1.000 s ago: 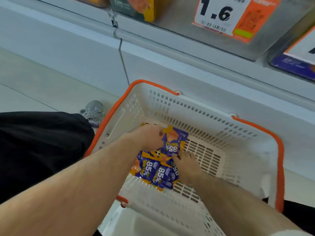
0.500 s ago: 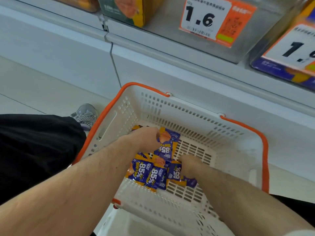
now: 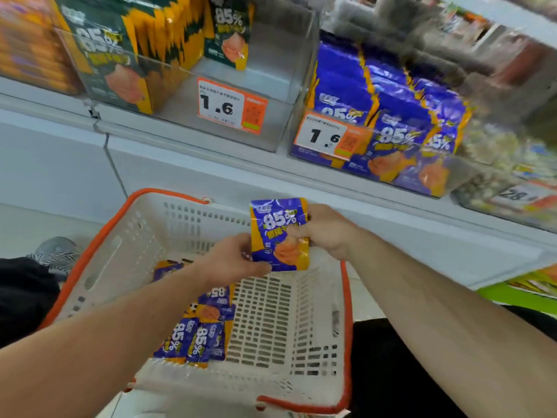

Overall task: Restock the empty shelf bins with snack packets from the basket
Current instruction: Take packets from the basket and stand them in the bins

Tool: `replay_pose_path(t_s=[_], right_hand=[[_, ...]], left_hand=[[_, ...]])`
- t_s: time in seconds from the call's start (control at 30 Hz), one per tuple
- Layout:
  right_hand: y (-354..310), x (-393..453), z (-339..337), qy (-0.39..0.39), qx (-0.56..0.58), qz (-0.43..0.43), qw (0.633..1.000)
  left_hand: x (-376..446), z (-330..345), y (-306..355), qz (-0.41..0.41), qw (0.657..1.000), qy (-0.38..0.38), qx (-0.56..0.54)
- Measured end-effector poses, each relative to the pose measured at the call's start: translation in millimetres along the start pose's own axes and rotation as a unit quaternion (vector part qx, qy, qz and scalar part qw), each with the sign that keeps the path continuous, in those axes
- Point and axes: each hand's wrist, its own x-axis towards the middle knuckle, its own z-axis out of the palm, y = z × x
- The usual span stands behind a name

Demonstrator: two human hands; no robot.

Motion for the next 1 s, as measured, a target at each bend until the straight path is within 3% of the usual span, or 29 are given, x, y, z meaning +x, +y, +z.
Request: replay_pose_path(t_s=[0.2, 0.3, 0.37, 0.47, 0.53, 0.7, 0.87, 1.0], right_hand=[[-20, -44, -35, 0.031, 0.032, -0.028, 0.999], [-33, -66, -52, 0.153, -0.082, -0.072, 0.982], [-42, -80, -63, 0.246, -0.218, -0.121, 0.937], [-57, -105, -75, 0.265, -0.401, -0.199, 0.854], [-64, -116, -87, 0.287, -0.472, -0.194, 0.81], [-73, -132, -135, 0.392, -0.435, -0.19, 0.788], [-82, -143, -189, 0.536, -0.386, -0.208, 0.722], [-89, -128, -214, 0.559, -0.397, -0.175, 0.706]], left_hand=[[-2, 24, 59, 0.081, 0.993, 0.03, -0.074], [3, 30, 83, 0.112, 0.991, 0.05, -0.043], [9, 33, 103, 0.135, 0.989, 0.059, 0.012], [19, 39, 140, 0.175, 0.977, 0.071, 0.096], [23, 46, 169, 0.228, 0.961, 0.064, 0.144], [37, 57, 229, 0.294, 0.94, 0.079, 0.154], [46, 62, 249, 0.321, 0.917, 0.126, 0.202], [48, 64, 242, 0.336, 0.903, 0.13, 0.235]])
